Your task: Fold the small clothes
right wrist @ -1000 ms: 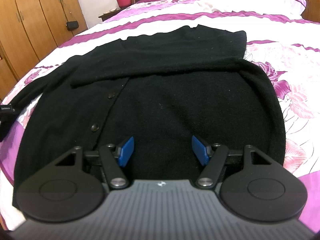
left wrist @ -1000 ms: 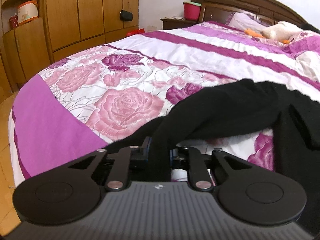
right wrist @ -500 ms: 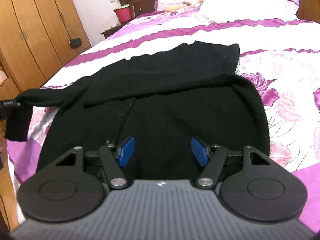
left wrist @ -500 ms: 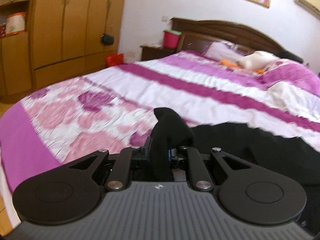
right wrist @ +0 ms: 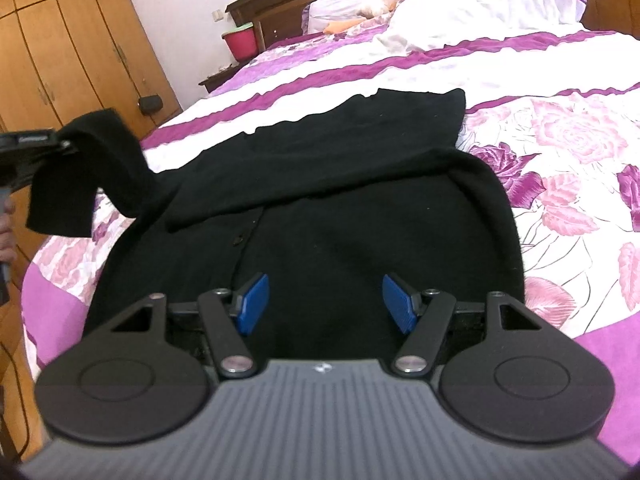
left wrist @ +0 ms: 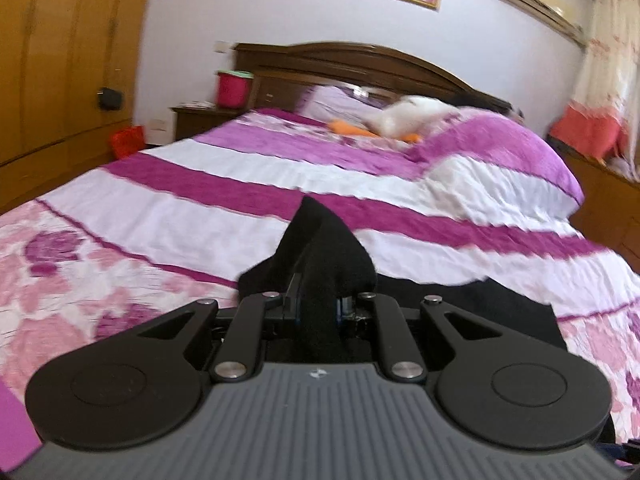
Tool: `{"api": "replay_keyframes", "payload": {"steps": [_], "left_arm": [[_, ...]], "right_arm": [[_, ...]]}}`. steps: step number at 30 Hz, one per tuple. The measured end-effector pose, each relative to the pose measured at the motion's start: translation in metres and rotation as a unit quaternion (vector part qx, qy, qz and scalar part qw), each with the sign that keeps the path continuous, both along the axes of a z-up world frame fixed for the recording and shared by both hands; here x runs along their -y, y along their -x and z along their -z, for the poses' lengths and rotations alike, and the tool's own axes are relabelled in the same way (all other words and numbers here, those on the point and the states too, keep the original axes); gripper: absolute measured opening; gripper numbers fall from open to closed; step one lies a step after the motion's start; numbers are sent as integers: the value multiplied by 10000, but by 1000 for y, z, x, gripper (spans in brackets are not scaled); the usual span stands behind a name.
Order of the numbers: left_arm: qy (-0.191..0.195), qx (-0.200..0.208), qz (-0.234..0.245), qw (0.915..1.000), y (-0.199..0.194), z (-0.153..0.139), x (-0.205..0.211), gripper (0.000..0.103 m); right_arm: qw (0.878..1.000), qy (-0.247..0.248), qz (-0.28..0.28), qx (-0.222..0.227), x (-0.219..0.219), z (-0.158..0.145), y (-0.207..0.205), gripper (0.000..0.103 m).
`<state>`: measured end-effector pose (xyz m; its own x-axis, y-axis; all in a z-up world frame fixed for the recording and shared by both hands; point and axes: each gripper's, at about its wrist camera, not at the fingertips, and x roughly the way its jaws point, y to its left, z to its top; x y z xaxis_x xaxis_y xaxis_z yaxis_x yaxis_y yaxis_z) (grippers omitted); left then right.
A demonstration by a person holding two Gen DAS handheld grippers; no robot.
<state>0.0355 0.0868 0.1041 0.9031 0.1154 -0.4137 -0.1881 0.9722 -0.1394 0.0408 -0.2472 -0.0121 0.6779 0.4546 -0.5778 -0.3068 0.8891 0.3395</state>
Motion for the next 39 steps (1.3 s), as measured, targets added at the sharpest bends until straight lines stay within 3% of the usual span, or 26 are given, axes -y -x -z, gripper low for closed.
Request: {"api": "replay_keyframes", "payload": {"steps": [7,14,17,22,29,33,39], "left_arm": [[237,-606,589,9961,-49,35,50,16],[345,-1180,781,9893,-84,83,66,17],[262,-1337,840,9871,-87,91,69,28],[-57,-1312,832,9878,-71,85,72,56],[189,-1125,957,9888,-31,68,50,60],[-16,-1051,664,9922,-10,63,34,63],[-404,-1273,168,9909,9,74,6,65]], "right_arm": [[9999,-101,108,-56,11,6,-4,66],[9997,-46,244,-81,20,11,-8,66],[9995,-44,281,-100,22,12,-9,66],[9996,-8,285,-88,21,11,-10,67],[9999,137,70,-50,3,7,-9,67],[9996,255,-126,20,-12,2,-6,67],[9969,501,-544,256,-49,-10,-7,67]]}}
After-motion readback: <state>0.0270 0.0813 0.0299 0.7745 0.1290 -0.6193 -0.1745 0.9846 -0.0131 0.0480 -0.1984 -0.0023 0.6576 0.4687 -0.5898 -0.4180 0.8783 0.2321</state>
